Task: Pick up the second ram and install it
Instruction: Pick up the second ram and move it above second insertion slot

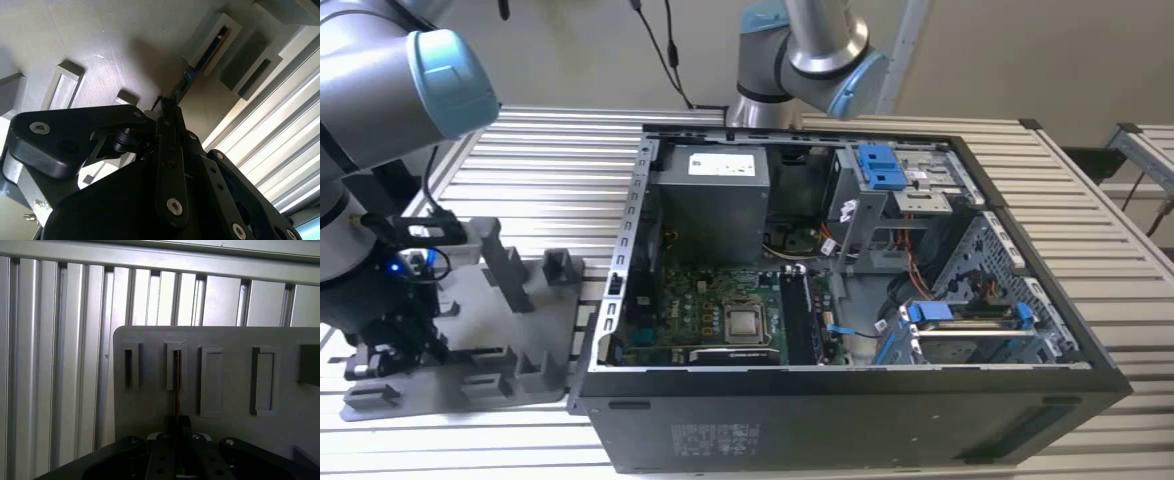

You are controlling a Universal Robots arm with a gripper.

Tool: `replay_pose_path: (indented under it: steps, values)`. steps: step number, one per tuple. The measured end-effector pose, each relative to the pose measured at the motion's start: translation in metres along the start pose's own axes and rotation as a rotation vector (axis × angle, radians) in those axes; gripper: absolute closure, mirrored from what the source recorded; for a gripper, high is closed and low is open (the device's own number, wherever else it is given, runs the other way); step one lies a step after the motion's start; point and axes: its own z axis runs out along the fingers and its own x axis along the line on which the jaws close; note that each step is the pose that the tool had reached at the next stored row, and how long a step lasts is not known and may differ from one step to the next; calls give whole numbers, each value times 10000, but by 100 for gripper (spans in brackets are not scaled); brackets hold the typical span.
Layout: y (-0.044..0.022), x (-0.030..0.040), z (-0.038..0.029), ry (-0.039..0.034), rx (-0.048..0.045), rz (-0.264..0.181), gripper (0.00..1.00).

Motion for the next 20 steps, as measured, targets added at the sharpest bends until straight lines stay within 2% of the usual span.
replay_pose_path:
  steps: [4, 11, 20]
  values:
    - [1, 0, -13, 0, -1, 0, 86]
    - [-2, -3, -126, 0, 0, 0, 86]
    - [-3, -5, -192, 0, 0, 7, 86]
